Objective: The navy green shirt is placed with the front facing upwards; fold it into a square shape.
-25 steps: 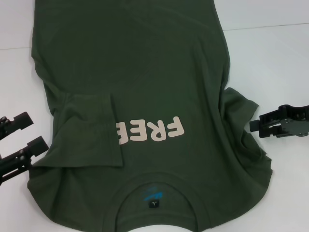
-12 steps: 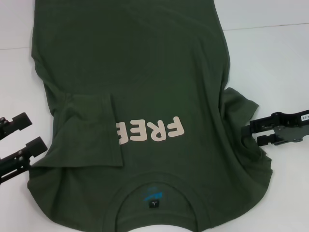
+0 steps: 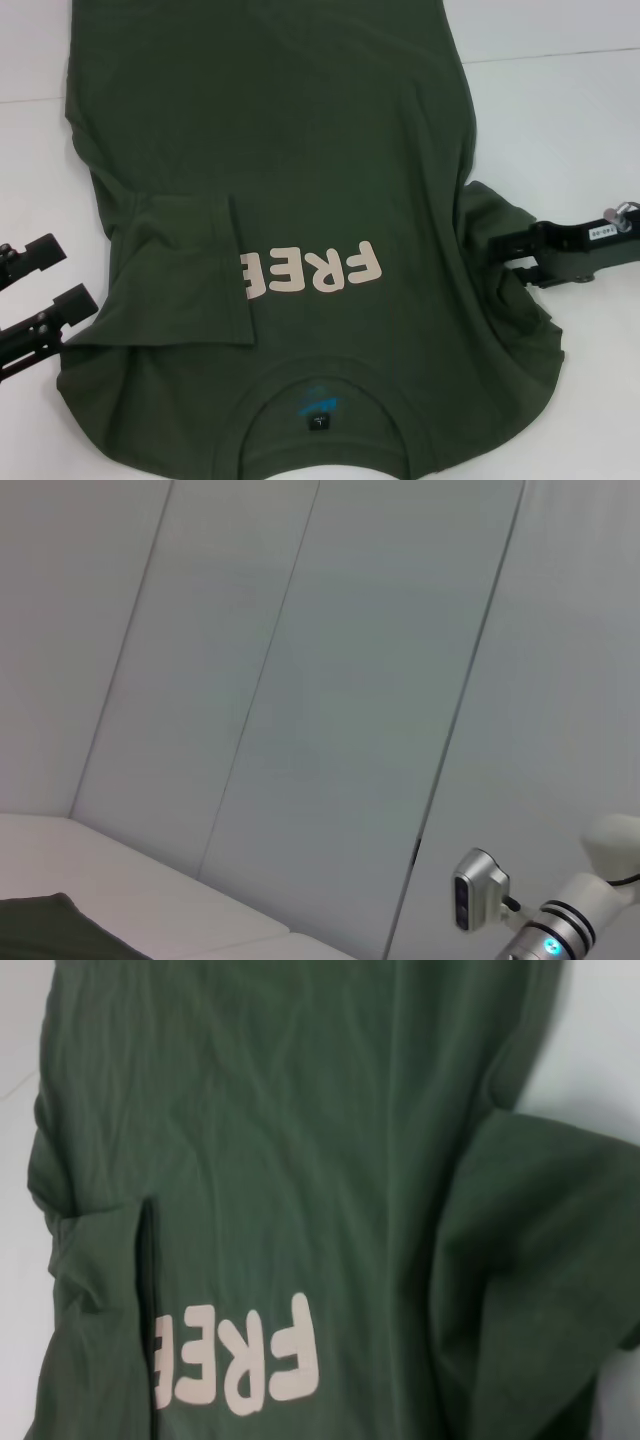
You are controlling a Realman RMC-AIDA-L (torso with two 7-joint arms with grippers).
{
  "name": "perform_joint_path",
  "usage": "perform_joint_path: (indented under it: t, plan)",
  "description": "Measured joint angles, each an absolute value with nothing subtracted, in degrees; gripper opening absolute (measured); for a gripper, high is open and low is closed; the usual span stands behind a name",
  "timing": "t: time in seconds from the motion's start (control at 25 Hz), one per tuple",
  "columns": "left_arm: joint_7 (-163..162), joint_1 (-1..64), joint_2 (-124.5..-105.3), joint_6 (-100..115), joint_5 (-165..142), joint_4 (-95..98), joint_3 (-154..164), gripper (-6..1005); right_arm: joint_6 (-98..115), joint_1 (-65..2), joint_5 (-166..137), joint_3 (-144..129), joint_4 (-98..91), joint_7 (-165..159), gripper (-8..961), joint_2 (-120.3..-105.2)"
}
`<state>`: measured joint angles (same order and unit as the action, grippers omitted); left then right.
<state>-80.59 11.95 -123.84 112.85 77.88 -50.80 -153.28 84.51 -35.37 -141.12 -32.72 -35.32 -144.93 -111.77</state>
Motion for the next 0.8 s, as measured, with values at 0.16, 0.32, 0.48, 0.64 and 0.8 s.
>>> perform_joint_path:
  t: [0.16, 0.32, 0.48, 0.64, 0.8]
  plan:
    - [-80.6, 11.95, -123.84, 112.85, 77.87, -50.8, -153.28, 782, 83.91, -36.16, -141.1, -32.72, -34.85, -144.93, 777, -111.88]
    - [-80.59, 11.95, -123.84, 112.85, 77.87, -50.8, -153.28, 782, 83.49, -36.27, -141.21, -32.85, -34.51, -145.11, 777, -111.93]
    - [-80.6, 11.96, -123.84, 112.85, 77.93, -50.8, -153.28, 781, 82.96, -36.18, -141.38, -33.08, -34.37, -146.09, 777, -111.74]
    - [-80.63, 11.9, -123.84, 112.9, 78.83, -50.8, -153.26, 781, 82.97, -35.88, -141.31, -33.4, -34.72, -145.16, 681, -111.69]
    - [-80.65, 11.82, -123.84, 112.97, 79.18, -50.8, -153.22, 781, 82.87, -36.02, -141.41, -33.88, -34.76, -145.07, 536, -111.7]
